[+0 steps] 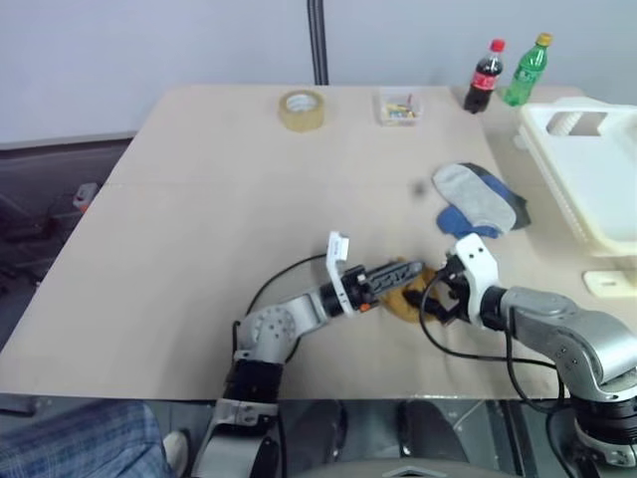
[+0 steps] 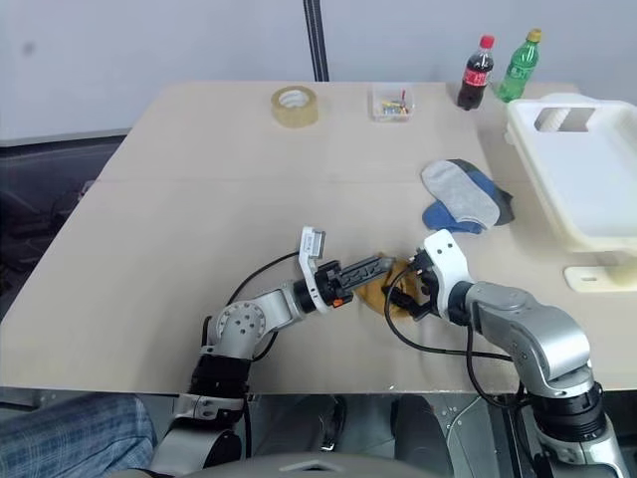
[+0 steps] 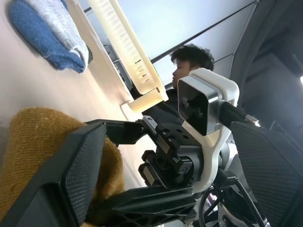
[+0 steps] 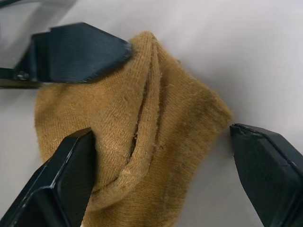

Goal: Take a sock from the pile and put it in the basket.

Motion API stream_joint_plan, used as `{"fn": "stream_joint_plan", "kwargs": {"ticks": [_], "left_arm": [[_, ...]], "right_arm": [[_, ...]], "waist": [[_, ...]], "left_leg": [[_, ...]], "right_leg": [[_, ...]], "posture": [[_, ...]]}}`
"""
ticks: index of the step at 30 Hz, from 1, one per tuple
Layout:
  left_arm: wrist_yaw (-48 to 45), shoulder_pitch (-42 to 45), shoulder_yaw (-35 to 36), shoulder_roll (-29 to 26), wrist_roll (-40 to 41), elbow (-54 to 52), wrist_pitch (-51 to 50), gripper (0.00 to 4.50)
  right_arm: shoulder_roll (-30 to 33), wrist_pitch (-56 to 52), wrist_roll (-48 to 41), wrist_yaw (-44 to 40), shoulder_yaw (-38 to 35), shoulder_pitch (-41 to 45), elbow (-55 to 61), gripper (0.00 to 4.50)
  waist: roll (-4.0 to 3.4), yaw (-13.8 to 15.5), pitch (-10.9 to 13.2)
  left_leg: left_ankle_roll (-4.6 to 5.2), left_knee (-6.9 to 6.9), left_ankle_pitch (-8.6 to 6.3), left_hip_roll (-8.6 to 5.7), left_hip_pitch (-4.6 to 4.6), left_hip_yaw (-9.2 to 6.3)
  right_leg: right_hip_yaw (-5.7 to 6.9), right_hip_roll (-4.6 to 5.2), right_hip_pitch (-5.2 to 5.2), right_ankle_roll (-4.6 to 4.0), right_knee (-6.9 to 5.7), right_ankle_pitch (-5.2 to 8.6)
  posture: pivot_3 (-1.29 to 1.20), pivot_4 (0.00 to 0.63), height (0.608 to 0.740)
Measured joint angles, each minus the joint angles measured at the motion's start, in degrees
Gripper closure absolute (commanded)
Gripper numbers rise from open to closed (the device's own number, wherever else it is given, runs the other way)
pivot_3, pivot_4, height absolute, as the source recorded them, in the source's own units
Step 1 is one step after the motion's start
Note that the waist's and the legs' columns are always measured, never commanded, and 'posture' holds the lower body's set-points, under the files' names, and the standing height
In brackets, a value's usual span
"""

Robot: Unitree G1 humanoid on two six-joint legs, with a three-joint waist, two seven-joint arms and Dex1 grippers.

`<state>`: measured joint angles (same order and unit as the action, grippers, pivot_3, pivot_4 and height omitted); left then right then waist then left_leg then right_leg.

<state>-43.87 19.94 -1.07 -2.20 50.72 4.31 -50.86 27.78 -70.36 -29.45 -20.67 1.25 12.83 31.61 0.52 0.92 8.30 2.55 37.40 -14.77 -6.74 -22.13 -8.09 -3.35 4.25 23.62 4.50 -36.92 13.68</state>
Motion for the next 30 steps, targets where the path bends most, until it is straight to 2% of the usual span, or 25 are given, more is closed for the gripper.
{"fn": "stream_joint_plan", "kwargs": {"ticks": [2, 9, 20, 25, 28, 30], "left_arm": [[-0.13, -0.01, 0.03, -0.02, 0.0, 0.0, 0.01, 0.0], [-0.5, -0.02, 0.04, -0.28, -0.2, 0.0, 0.28, 0.0], [-1.55, -1.19, -0.68, -2.72, -2.68, -2.16, 2.54, 0.0], [-4.21, -3.12, -8.65, -10.99, -14.23, -8.16, 11.83, 0.0], [-5.91, -5.72, -12.19, -16.06, -22.57, -10.92, 20.72, 0.0], [-6.08, -6.53, -12.33, -17.02, -24.03, -12.33, 23.09, 0.0]], "right_arm": [[-0.09, -1.01, -0.28, 0.07, -0.83, 0.01, -0.06, 1.22], [-0.13, -3.91, -4.04, -1.61, -1.68, -0.78, 1.21, 4.41], [-0.33, -4.29, -5.52, -2.5, -2.33, 0.17, -0.25, 4.49], [1.63, -4.91, -7.2, -4.38, -3.68, 1.26, -2.48, 4.49], [6.45, -4.91, -7.73, -6.78, -5.04, 2.75, -5.15, 4.49], [9.03, -4.35, -7.63, -8.02, -5.86, 3.4, -6.98, 4.49]], "waist": [[0.0, 0.03, 0.0], [0.01, -0.05, -0.01], [0.01, -0.15, -0.01], [-0.01, -0.12, -0.01], [-0.02, 0.13, 0.01], [-0.02, 0.21, 0.02]], "left_leg": [[0.0, 0.01, 0.0, -0.01, 0.02, -0.02], [0.0, 0.0, 0.0, 0.0, 0.01, -0.06], [0.0, -0.01, 0.0, 0.01, 0.03, -0.06], [0.0, -0.05, 0.0, 0.0, 0.0, -0.04], [0.01, -0.08, -0.01, -0.04, -0.07, -0.06], [0.02, -0.07, -0.01, -0.04, -0.13, -0.09]], "right_leg": [[0.03, 0.0, -0.03, 0.0, 0.0, 0.0], [0.05, 0.0, -0.03, 0.0, 0.01, 0.0], [0.05, -0.01, -0.03, -0.01, 0.01, 0.0], [0.02, 0.02, -0.02, -0.02, 0.04, 0.0], [0.09, 0.1, -0.02, -0.02, 0.12, 0.0], [0.15, 0.14, -0.01, -0.02, 0.14, 0.0]], "posture": [[0.0, 0.15, 0.739], [0.0, 0.15, 0.739], [0.0, 0.15, 0.739], [0.0, 0.15, 0.739], [0.0, 0.15, 0.739], [0.0, 0.15, 0.739]]}}
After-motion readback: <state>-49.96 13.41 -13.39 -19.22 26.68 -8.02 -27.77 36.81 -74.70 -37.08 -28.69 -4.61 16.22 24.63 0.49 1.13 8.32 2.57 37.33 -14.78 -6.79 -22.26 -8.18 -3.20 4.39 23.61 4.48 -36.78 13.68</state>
